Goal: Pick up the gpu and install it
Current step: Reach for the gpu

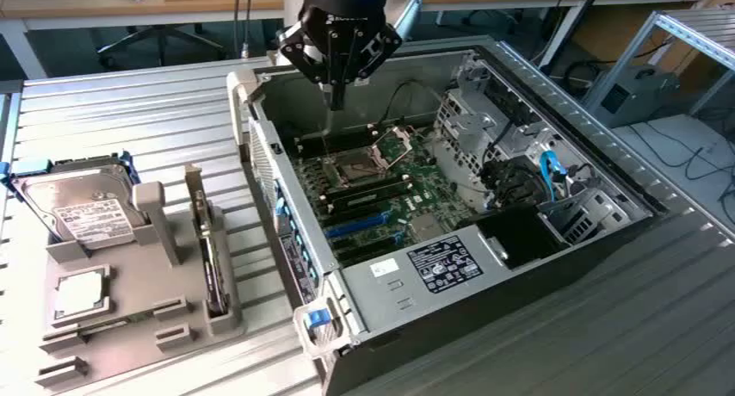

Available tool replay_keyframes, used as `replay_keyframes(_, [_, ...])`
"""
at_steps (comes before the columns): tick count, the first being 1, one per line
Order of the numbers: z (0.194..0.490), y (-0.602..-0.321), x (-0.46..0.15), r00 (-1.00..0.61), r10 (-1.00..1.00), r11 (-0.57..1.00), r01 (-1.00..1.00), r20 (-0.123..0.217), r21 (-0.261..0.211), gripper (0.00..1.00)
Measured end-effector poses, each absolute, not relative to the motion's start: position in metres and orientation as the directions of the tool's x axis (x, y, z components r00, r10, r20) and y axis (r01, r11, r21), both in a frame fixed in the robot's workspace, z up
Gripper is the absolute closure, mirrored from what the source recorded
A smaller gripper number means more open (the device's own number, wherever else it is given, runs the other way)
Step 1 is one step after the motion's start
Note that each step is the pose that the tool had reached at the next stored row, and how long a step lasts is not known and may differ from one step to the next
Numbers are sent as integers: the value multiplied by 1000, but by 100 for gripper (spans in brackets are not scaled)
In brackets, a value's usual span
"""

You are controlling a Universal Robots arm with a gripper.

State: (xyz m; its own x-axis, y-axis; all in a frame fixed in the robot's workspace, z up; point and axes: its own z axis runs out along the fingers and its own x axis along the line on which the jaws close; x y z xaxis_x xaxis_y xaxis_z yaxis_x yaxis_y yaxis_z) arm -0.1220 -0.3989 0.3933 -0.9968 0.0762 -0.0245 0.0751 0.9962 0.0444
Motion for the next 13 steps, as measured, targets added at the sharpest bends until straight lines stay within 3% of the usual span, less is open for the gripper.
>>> replay_keyframes(13, [393, -399, -131, -997, 76, 996, 75, -24, 44, 89])
